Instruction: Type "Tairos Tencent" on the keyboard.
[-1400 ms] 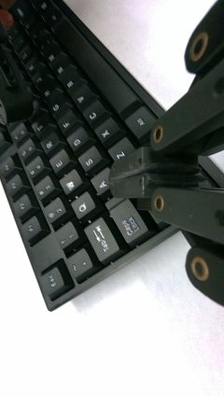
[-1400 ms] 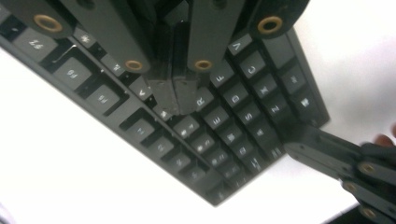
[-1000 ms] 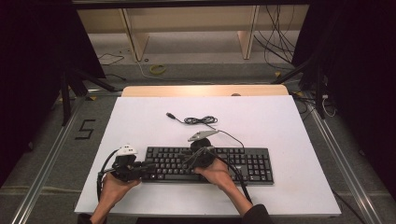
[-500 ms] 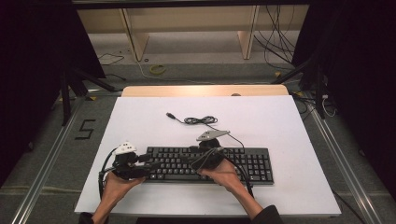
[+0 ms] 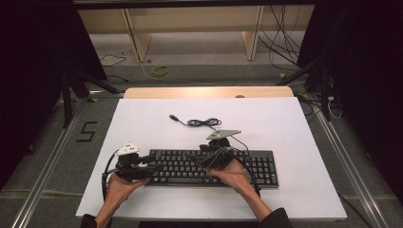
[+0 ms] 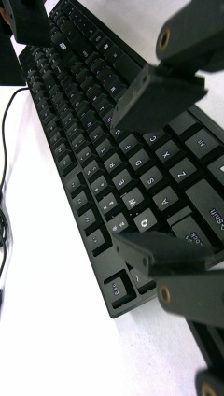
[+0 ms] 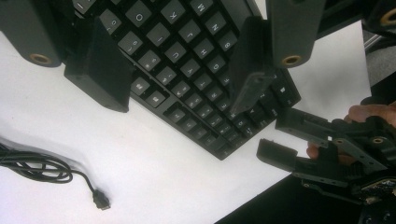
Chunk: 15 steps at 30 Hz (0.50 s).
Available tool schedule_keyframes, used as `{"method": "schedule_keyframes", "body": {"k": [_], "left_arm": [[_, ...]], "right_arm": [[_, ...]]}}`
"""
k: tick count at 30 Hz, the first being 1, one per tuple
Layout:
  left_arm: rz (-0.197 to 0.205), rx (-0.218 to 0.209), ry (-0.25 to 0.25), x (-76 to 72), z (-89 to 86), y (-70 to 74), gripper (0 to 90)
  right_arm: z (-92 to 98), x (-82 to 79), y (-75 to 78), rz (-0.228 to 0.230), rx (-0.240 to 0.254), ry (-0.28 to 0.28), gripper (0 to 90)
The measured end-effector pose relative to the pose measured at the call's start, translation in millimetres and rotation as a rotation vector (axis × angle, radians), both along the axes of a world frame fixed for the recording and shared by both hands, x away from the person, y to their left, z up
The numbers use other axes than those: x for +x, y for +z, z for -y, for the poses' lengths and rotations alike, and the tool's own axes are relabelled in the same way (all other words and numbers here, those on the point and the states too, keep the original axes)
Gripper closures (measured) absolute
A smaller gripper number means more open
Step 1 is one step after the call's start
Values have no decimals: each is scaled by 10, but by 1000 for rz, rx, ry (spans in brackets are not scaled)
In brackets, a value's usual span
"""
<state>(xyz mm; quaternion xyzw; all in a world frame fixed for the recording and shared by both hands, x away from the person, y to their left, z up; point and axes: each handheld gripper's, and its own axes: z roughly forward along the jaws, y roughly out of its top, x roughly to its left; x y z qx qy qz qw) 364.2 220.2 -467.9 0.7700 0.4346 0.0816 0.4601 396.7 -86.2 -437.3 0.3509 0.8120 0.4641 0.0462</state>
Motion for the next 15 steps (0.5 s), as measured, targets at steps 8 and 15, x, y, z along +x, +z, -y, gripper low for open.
{"method": "schedule_keyframes", "body": {"k": [8,15], "left_arm": [[-20,32,-11,29,5,-27,605],[-42,74,-24,51,50,-58,752]], "right_arm": [[0,3,-4,-2,-10,1,401],[-8,2,-13,-1,-23,4,400]]}}
